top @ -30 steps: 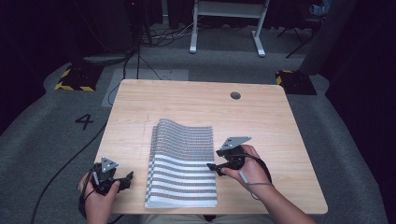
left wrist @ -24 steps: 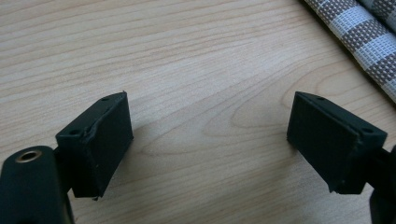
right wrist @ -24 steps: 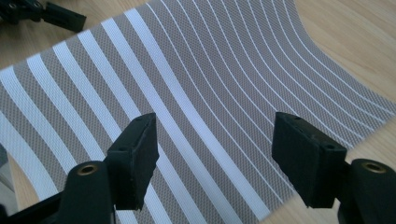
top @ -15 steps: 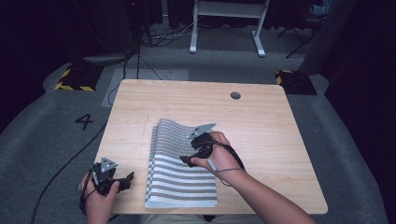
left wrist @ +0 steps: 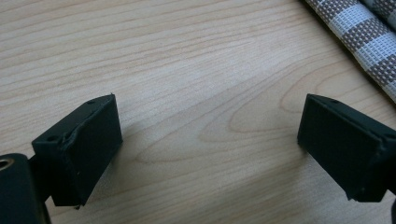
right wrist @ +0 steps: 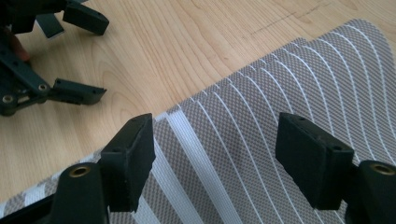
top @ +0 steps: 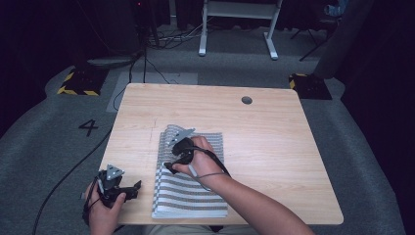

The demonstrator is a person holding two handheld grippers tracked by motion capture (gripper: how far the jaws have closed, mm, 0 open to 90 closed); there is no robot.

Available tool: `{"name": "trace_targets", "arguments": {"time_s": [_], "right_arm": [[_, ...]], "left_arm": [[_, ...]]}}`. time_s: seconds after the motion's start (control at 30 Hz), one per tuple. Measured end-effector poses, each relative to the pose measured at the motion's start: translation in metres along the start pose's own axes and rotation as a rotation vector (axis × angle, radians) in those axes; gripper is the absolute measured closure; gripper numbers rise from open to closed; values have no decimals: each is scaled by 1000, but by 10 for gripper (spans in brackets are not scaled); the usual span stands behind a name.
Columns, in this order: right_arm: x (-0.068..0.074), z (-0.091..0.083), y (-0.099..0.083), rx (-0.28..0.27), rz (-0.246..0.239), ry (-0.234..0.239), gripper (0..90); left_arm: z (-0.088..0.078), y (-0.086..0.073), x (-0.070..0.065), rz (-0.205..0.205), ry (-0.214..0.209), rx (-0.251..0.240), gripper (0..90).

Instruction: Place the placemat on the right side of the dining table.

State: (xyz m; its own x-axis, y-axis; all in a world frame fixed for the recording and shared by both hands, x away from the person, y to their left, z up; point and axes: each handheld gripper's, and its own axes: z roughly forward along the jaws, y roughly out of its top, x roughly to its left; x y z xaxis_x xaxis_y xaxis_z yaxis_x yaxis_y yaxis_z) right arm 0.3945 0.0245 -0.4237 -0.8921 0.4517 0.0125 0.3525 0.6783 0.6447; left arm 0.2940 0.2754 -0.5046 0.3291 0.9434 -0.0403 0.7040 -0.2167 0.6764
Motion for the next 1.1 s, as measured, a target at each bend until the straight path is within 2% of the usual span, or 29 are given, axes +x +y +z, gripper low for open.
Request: {"name": "trace_targets", "arguments": {"time_s": [0.03,0.17,0.27,0.33,0.4,0.43,0.53,0.57,0.67,0.7,0.8,0.87,0.97,1.1], "right_arm": [[2,5,5,-13,-15,4,302],[9,9,12,-13,-17,-3,289],[20,19,12,9,-21,-33,277],[21,22,11,14,-19,-40,275],[22,26,9,19,6,-61,275],[24,27,8,17,41,-75,275],[24,30,7,25,42,-95,249],[25,31,6,38,69,-97,225],[21,38,1,37,90,-91,197],[21,40,-1,20,98,-86,198],[21,42,-5,23,81,-98,191],[24,45,-7,42,96,-101,179],[24,49,-11,24,87,-107,177],[15,51,-19,-11,116,-57,179]], "left_arm": [[0,0,0,-2,0,0,65],[0,0,0,-3,2,1,65],[0,0,0,-1,1,0,63],[0,0,0,0,-3,2,58],[1,1,0,1,-5,4,49],[2,1,0,4,-8,9,38],[3,3,0,7,-6,15,14],[3,4,0,10,-13,23,7],[4,4,0,6,-13,23,3],[4,4,0,6,-13,23,2],[4,4,0,6,-6,20,2],[4,4,0,6,-7,20,2],[4,4,-1,6,-6,20,3],[4,4,-1,5,-8,20,3]]}}
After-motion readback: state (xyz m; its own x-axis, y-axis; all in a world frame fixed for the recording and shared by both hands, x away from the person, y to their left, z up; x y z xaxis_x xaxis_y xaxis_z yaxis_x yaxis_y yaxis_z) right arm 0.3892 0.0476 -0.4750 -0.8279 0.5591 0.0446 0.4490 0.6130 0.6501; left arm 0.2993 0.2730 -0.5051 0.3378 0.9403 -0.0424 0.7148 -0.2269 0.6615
